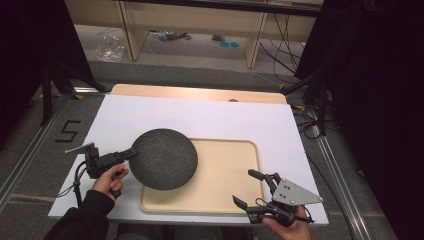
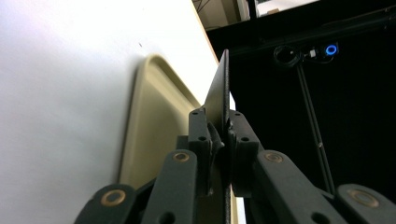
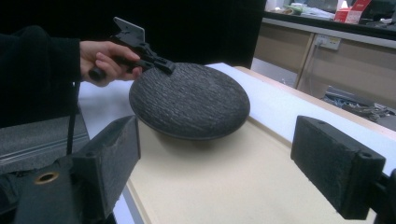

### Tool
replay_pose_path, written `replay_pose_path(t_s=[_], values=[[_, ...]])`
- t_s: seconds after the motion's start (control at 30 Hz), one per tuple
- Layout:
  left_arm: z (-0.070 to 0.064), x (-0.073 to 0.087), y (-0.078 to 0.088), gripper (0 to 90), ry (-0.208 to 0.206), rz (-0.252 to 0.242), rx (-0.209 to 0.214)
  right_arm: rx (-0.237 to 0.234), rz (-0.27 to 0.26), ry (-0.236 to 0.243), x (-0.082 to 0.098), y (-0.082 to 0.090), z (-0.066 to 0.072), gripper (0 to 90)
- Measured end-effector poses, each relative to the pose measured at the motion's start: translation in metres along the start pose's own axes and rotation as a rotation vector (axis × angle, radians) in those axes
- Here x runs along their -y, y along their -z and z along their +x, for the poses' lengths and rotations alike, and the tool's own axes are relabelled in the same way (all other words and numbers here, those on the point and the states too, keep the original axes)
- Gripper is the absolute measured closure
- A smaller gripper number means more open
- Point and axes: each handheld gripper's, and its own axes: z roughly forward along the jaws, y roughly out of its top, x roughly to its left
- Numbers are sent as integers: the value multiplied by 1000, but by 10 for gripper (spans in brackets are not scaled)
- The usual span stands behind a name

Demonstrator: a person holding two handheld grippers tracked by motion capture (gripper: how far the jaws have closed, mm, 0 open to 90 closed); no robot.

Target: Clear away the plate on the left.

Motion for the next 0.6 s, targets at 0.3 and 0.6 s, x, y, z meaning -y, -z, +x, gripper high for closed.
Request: replay_pose_path(t_s=[0.3,0.6], values=[[-9,19,-22,812,4,57,9,1,12,-3,0,1,0,168],[-9,30,-43,796,-5,97,-1,-1,6,0,0,0,1,168]])
